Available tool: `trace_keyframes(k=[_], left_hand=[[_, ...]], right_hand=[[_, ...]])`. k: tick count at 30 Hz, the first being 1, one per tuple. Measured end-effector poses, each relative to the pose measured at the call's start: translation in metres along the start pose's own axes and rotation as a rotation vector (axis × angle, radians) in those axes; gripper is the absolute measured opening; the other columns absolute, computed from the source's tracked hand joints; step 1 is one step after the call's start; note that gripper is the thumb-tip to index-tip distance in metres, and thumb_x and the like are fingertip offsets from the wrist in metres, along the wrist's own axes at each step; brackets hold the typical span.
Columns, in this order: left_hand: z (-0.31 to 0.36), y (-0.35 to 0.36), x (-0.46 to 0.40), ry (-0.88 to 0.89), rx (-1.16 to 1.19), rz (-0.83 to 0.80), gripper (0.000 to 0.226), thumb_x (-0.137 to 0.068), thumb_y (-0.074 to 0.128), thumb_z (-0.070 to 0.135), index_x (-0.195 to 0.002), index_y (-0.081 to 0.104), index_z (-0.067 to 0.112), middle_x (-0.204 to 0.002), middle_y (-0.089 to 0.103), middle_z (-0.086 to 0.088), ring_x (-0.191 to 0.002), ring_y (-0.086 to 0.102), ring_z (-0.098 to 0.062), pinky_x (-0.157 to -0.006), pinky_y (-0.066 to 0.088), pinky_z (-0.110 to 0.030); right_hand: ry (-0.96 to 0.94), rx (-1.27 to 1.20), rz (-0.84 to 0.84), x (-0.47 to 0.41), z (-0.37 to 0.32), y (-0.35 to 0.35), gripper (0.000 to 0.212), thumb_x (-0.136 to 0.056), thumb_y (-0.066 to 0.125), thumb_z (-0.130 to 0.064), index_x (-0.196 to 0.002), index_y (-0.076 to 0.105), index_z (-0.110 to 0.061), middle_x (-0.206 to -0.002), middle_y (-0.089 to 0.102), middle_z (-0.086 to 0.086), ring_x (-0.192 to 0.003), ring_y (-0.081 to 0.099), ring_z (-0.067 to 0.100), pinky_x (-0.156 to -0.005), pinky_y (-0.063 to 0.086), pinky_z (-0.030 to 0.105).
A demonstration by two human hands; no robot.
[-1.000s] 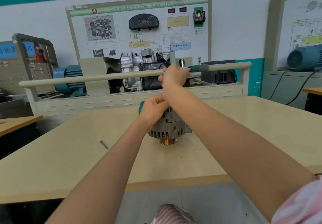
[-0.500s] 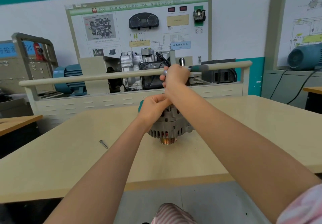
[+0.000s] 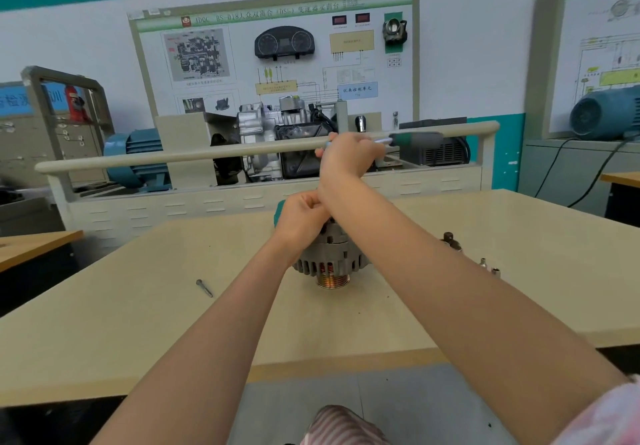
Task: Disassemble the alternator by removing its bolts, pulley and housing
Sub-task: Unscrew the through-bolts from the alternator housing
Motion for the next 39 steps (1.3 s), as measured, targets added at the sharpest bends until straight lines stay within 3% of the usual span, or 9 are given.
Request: trace_keyframes(k=[9, 13, 17, 19, 23, 27, 30, 35, 39], left_hand=[[0.007, 0.003, 0.001, 0.008, 0.138, -0.163, 0.015, -0.090, 0.062, 0.028, -0.098, 0.074, 0.023, -0.095, 0.074, 0.011, -0.084, 0.067, 0.003, -0.061, 0.043, -0.003], [0.008, 0.002, 0.003, 0.021, 0.147, -0.111, 0.012, -0.089, 0.063, 0.025, -0.085, 0.075, 0.028, -0.084, 0.075, 0.010, -0.077, 0.067, 0.002, -0.063, 0.047, -0.009], [0.002, 0.001, 0.003, 0.010, 0.048, 0.001, 0.050, -0.087, 0.058, 0.010, -0.047, 0.066, 0.038, -0.051, 0.064, 0.016, -0.050, 0.057, 0.007, -0.056, 0.040, -0.022], [0.002, 0.000, 0.003, 0.007, 0.041, 0.009, 0.050, -0.087, 0.058, 0.011, -0.047, 0.066, 0.039, -0.051, 0.063, 0.017, -0.050, 0.057, 0.008, -0.056, 0.039, -0.021], [0.008, 0.002, 0.002, 0.001, 0.118, -0.129, 0.013, -0.089, 0.062, 0.030, -0.091, 0.074, 0.028, -0.084, 0.074, 0.012, -0.078, 0.067, 0.002, -0.060, 0.045, -0.010], [0.006, 0.002, 0.001, -0.026, 0.141, -0.200, 0.023, -0.091, 0.060, 0.027, -0.109, 0.071, 0.016, -0.095, 0.074, 0.009, -0.091, 0.067, -0.001, -0.073, 0.047, -0.013], [0.009, 0.001, 0.003, 0.006, 0.188, -0.159, 0.014, -0.091, 0.061, 0.022, -0.096, 0.073, 0.018, -0.088, 0.075, 0.008, -0.080, 0.068, 0.000, -0.063, 0.047, -0.008], [0.006, 0.002, 0.004, 0.023, 0.050, -0.044, 0.041, -0.090, 0.056, 0.011, -0.055, 0.067, 0.031, -0.055, 0.066, 0.014, -0.053, 0.061, 0.000, -0.050, 0.044, -0.012], [0.012, 0.002, 0.005, 0.033, 0.104, -0.148, 0.018, -0.092, 0.059, 0.021, -0.085, 0.072, 0.031, -0.078, 0.074, 0.014, -0.072, 0.067, 0.004, -0.056, 0.045, -0.006]], right_hand=[[0.705, 0.254, -0.749, -0.011, 0.001, 0.011, 0.028, -0.097, 0.036, -0.019, -0.078, 0.054, -0.010, -0.040, 0.040, -0.010, -0.025, 0.021, 0.005, -0.030, 0.012, 0.017], [0.564, 0.160, -0.470, -0.009, 0.002, 0.008, 0.023, -0.096, 0.031, -0.013, -0.081, 0.048, -0.015, -0.045, 0.045, -0.008, -0.028, 0.024, 0.006, -0.029, 0.014, 0.015], [0.105, -0.009, 0.040, 0.005, -0.004, -0.002, 0.024, -0.099, 0.029, -0.006, -0.121, 0.035, -0.013, -0.092, 0.057, 0.017, -0.053, 0.038, 0.010, -0.044, 0.032, 0.019], [0.124, 0.043, 0.010, 0.007, -0.005, 0.002, 0.034, -0.099, 0.027, -0.005, -0.131, 0.033, -0.013, -0.104, 0.058, 0.015, -0.053, 0.038, 0.012, -0.044, 0.032, 0.020], [0.470, 0.333, -0.392, -0.003, -0.003, 0.013, 0.023, -0.095, 0.029, -0.014, -0.080, 0.046, -0.015, -0.053, 0.042, -0.008, -0.030, 0.021, 0.007, -0.036, 0.014, 0.018], [0.653, 0.398, -0.723, -0.003, -0.003, 0.014, 0.027, -0.096, 0.035, -0.015, -0.073, 0.049, -0.012, -0.042, 0.038, -0.012, -0.028, 0.018, 0.006, -0.031, 0.012, 0.018], [0.610, 0.315, -0.601, -0.003, -0.002, 0.012, 0.024, -0.095, 0.034, -0.013, -0.076, 0.049, -0.013, -0.044, 0.041, -0.011, -0.027, 0.019, 0.005, -0.029, 0.012, 0.017], [0.044, -0.085, 0.087, 0.003, -0.007, -0.007, 0.012, -0.101, 0.027, -0.010, -0.107, 0.027, -0.019, -0.073, 0.045, 0.001, -0.051, 0.042, 0.007, -0.033, 0.034, 0.011], [0.373, 0.083, -0.123, -0.011, 0.000, 0.000, 0.021, -0.097, 0.030, -0.015, -0.091, 0.049, -0.011, -0.061, 0.050, -0.002, -0.031, 0.024, 0.006, -0.030, 0.018, 0.018]])
Point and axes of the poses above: each hand's wrist, its own x-axis away from the middle knuckle, its own y-axis out of the palm, z = x × y, the point moved 5 cm from there along -x, towards the middle knuckle
